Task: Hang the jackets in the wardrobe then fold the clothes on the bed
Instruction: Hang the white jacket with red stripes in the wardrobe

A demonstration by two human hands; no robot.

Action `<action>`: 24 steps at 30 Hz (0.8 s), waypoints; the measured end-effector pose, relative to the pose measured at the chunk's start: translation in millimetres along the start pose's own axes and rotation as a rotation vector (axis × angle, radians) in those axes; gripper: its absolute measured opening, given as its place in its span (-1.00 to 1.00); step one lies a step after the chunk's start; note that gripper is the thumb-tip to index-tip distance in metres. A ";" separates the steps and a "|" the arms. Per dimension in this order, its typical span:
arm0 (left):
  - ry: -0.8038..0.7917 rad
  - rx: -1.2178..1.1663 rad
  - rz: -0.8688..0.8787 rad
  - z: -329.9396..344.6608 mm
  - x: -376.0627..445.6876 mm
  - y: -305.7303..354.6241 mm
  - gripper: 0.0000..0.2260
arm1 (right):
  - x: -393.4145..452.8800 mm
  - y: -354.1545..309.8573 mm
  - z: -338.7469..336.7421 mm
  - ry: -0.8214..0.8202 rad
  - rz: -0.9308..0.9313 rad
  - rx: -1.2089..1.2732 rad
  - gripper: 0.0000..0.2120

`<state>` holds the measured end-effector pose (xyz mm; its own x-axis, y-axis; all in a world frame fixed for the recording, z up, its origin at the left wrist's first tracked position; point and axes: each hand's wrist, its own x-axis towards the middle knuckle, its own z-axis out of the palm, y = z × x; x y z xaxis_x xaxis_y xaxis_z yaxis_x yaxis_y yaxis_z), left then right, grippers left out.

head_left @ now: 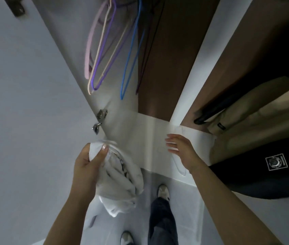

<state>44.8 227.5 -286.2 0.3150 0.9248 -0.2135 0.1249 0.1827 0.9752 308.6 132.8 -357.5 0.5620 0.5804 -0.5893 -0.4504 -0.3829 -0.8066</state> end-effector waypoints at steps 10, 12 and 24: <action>-0.103 -0.033 -0.131 102.9 28.6 -116.3 -0.85 | 71.4 119.2 -65.3 0.082 0.106 0.074 -0.78; -0.099 -0.069 -0.159 123.9 39.3 -148.1 -0.83 | 101.9 146.4 -78.8 0.100 0.129 0.054 -0.75; 0.078 -0.082 -0.287 191.7 107.6 -350.2 -0.61 | 306.3 335.1 -142.1 0.155 0.180 -0.387 -0.77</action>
<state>215.3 199.1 -661.9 0.2039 0.8537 -0.4793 0.1206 0.4639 0.8776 428.4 80.1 -814.8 0.6094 0.3768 -0.6976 -0.2744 -0.7253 -0.6314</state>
